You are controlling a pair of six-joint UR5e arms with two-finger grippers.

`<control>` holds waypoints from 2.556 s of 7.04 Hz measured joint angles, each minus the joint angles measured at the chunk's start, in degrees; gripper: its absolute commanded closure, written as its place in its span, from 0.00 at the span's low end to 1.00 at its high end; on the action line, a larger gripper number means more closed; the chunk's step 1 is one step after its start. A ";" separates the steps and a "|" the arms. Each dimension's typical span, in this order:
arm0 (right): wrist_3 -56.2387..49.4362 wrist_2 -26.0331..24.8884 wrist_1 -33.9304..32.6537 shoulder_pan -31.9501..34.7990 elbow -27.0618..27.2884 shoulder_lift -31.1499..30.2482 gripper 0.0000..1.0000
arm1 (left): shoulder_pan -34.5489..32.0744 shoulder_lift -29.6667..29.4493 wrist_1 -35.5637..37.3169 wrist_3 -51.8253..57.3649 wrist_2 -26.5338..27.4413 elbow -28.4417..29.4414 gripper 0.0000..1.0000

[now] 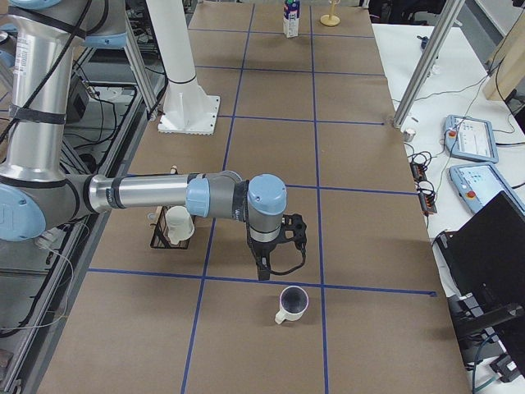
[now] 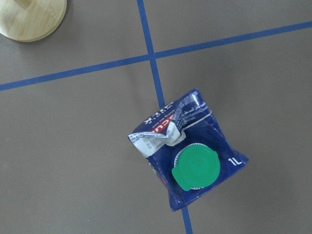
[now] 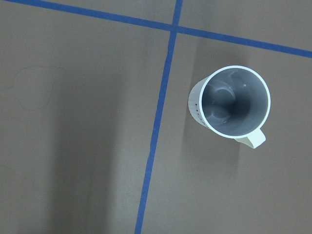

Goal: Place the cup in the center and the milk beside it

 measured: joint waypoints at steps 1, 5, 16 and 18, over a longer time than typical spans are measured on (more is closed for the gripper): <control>0.00 0.02 0.00 0.00 0.01 0.00 0.00 | 0.00 0.00 -0.41 0.00 0.04 0.01 0.01; 0.17 0.04 0.30 0.00 3.38 0.30 0.00 | -0.05 -0.34 -7.01 -0.14 0.16 0.45 0.01; 6.63 0.69 31.15 -2.84 -18.23 5.74 0.07 | -2.26 -3.57 -16.08 -0.78 -0.09 -0.08 0.01; 7.13 -0.41 31.42 -6.57 -19.36 5.91 0.19 | -2.27 -4.03 -16.09 -0.89 -0.03 -0.16 0.01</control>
